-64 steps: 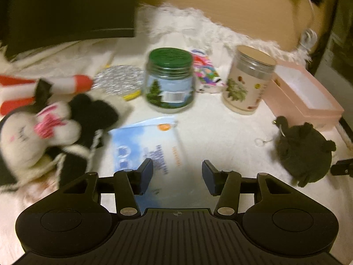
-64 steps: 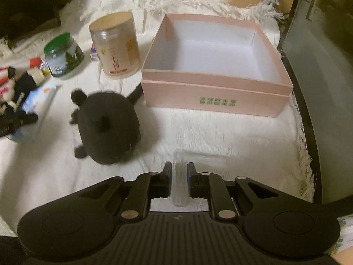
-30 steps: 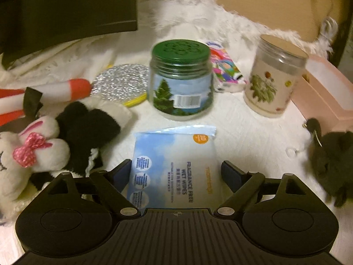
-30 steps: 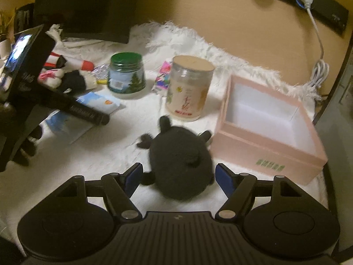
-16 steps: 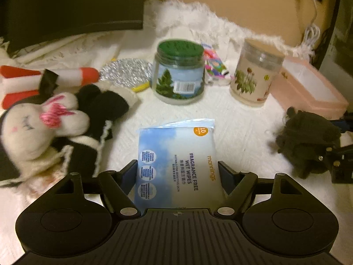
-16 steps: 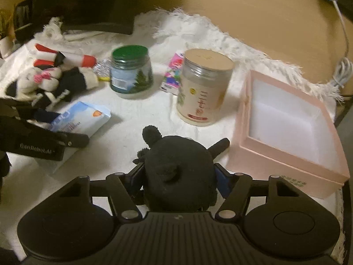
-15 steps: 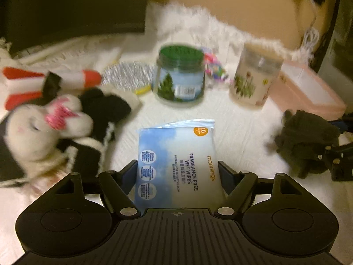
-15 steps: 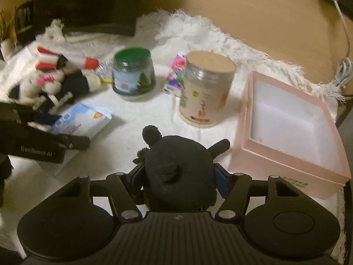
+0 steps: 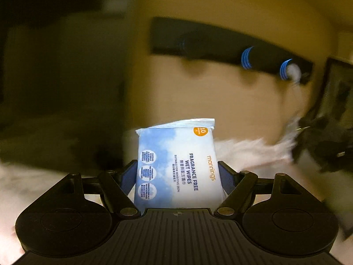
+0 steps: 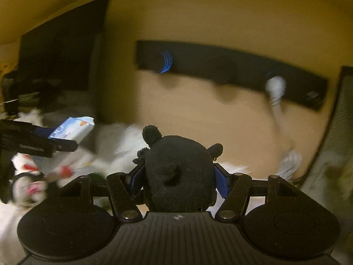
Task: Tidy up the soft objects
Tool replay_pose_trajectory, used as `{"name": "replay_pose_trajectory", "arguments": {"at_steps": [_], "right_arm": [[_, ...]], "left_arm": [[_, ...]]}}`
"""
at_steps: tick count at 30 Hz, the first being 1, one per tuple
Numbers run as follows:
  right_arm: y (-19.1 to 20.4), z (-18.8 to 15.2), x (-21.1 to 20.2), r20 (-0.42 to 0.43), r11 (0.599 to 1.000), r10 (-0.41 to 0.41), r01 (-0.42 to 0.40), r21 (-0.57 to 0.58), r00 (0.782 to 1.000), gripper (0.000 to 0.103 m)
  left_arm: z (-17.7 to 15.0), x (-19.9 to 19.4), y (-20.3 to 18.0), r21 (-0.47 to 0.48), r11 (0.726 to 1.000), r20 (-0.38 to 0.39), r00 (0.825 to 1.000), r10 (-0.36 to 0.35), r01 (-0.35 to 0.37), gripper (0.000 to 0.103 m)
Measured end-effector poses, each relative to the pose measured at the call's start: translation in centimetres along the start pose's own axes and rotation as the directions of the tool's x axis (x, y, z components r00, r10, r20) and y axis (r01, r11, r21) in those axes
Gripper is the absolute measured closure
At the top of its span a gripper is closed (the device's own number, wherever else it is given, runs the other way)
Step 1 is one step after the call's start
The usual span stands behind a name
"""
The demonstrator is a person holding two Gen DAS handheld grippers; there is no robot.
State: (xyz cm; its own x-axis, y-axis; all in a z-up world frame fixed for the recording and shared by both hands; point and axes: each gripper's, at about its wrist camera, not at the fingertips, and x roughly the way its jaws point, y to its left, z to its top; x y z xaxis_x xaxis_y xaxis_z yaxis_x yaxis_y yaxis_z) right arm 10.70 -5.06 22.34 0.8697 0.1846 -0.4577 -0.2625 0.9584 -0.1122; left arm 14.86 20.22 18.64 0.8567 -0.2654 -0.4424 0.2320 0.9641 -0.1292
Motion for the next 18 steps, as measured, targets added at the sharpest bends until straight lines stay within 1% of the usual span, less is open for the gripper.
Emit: {"name": "replay_pose_trajectory", "arguments": {"at_steps": [2, 3, 6, 7, 8, 9, 10, 11, 12, 13, 14, 15, 16, 18], "right_arm": [[-1.7, 0.3, 0.3, 0.002, 0.999, -0.046, 0.046, 0.003, 0.999, 0.039], [-2.8, 0.3, 0.6, -0.003, 0.998, -0.07, 0.07, 0.007, 0.998, 0.039], [-5.7, -0.3, 2.0, -0.031, 0.992, -0.125, 0.126, 0.03, 0.992, 0.038], [-6.4, -0.6, 2.6, -0.04, 0.991, -0.129, 0.131, 0.038, 0.991, 0.036], [-7.3, -1.0, 3.2, -0.053, 0.992, -0.118, 0.121, 0.048, 0.992, 0.035], [-8.2, -1.7, 4.0, -0.075, 0.993, -0.096, 0.101, 0.064, 0.993, 0.033], [-8.5, -2.3, 4.7, -0.097, 0.992, -0.089, 0.097, 0.08, 0.991, 0.032], [-8.8, -3.1, 5.0, -0.118, 0.989, -0.102, 0.114, 0.096, 0.988, 0.032], [-9.0, -3.9, 5.1, -0.132, 0.986, -0.115, 0.13, 0.108, 0.985, 0.032], [-9.1, -4.9, 4.8, -0.14, 0.983, -0.123, 0.14, 0.115, 0.982, 0.032], [-9.1, -5.8, 4.5, -0.149, 0.981, -0.136, 0.154, 0.117, 0.98, 0.03], [-9.2, -7.0, 4.0, -0.156, 0.981, -0.129, 0.149, 0.122, 0.979, 0.028], [-9.2, -8.1, 3.5, -0.168, 0.981, -0.121, 0.143, 0.13, 0.978, 0.028], [-9.1, -10.3, 2.6, -0.198, 0.979, -0.106, 0.137, 0.148, 0.974, 0.028]], "left_arm": [[1.4, 1.7, -2.3, -0.004, 0.995, -0.008, 0.995, -0.096, 0.096, 0.022], [1.9, 2.7, -3.7, -0.011, 0.989, -0.017, 0.989, -0.147, 0.147, 0.022], [3.7, 6.4, -8.0, -0.017, 0.964, -0.046, 0.963, -0.267, 0.266, 0.022], [4.1, 7.6, -9.3, -0.015, 0.956, -0.057, 0.954, -0.293, 0.293, 0.022], [4.5, 9.5, -10.8, -0.024, 0.945, -0.083, 0.942, -0.326, 0.325, 0.022], [4.6, 11.5, -12.0, -0.042, 0.934, -0.125, 0.925, -0.358, 0.355, 0.022], [4.6, 13.5, -13.2, -0.068, 0.92, -0.189, 0.901, -0.391, 0.386, 0.022], [4.2, 15.2, -14.1, -0.089, 0.911, -0.238, 0.879, -0.412, 0.403, 0.021], [3.7, 16.7, -15.0, -0.097, 0.91, -0.264, 0.872, -0.413, 0.402, 0.022], [3.3, 17.2, -15.8, -0.081, 0.919, -0.256, 0.883, -0.393, 0.386, 0.023], [3.1, 17.3, -16.3, -0.057, 0.927, -0.233, 0.898, -0.372, 0.37, 0.024], [3.0, 17.2, -16.7, -0.046, 0.932, -0.194, 0.912, -0.361, 0.36, 0.024], [2.9, 16.9, -16.8, -0.057, 0.932, -0.161, 0.918, -0.362, 0.357, 0.024], [2.8, 16.4, -16.2, -0.096, 0.928, -0.129, 0.92, -0.371, 0.361, 0.024]]}}
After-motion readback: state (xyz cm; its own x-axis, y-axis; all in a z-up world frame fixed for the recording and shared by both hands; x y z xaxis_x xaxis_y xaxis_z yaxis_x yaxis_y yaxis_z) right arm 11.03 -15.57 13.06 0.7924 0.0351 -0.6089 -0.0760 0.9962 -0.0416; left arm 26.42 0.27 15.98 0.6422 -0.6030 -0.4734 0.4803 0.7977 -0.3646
